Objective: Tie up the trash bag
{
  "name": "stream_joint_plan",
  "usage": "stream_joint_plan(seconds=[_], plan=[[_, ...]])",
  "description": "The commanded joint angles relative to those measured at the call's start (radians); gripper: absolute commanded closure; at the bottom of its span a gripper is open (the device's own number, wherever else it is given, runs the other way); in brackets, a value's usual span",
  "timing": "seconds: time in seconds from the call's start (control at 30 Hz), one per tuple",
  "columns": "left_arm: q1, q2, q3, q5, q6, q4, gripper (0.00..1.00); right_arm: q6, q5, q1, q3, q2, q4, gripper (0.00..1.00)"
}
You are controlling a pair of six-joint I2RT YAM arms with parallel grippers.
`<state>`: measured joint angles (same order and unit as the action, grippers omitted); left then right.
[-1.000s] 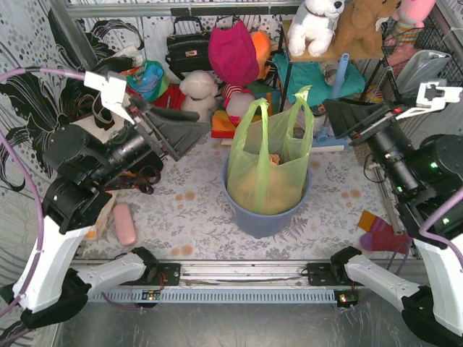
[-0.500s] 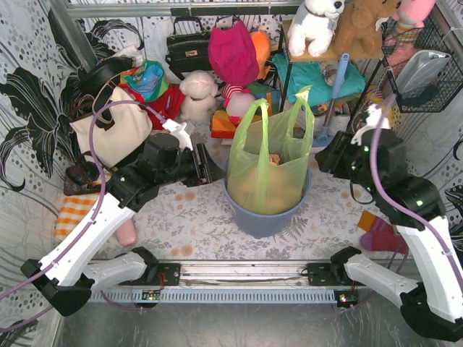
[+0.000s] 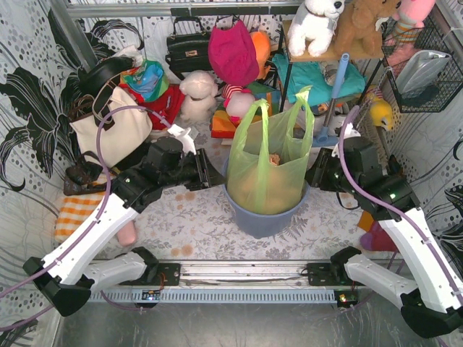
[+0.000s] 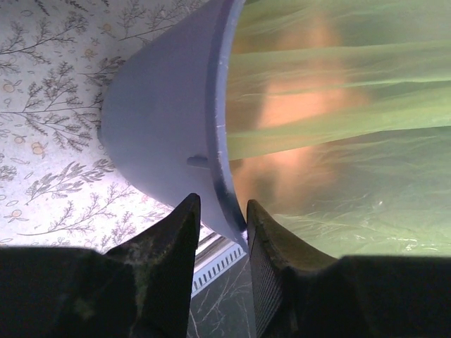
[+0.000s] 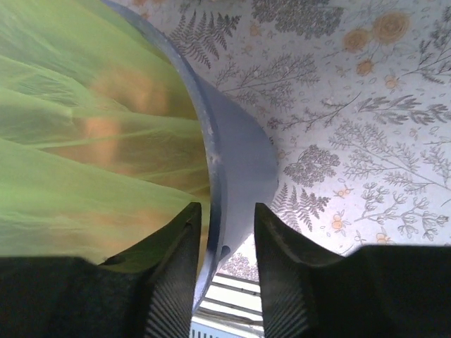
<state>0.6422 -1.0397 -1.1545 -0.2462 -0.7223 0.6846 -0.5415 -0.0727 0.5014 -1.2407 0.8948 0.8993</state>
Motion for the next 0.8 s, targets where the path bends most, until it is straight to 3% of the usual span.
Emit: stream_joint_plan(seconds=[0.0, 0.07, 0.17, 0.47, 0.77], plan=[[-0.004, -0.016, 0.012, -0.006, 0.018, -0.042, 0.63, -0.034, 0.037, -0.004, 0.042, -0.007, -0.053, 0.71], [-0.004, -0.026, -0.003, 0.015, 0.037, -0.027, 0.69, -0.043, 0.041, -0.003, 0.045, -0.008, -0.048, 0.84], [-0.01, -0.043, -0.038, 0.036, 0.071, -0.01, 0.77, -0.061, 0.063, -0.002, 0.04, -0.014, -0.041, 0.93], [-0.097, -0.135, -0.136, 0.009, 0.201, 0.023, 0.86, -0.209, 0.153, 0.022, 0.07, -0.06, -0.063, 0.95], [-0.229, -0.209, -0.219, -0.053, 0.322, 0.061, 0.91, -0.315, 0.099, 0.227, 0.102, -0.005, -0.178, 0.95]])
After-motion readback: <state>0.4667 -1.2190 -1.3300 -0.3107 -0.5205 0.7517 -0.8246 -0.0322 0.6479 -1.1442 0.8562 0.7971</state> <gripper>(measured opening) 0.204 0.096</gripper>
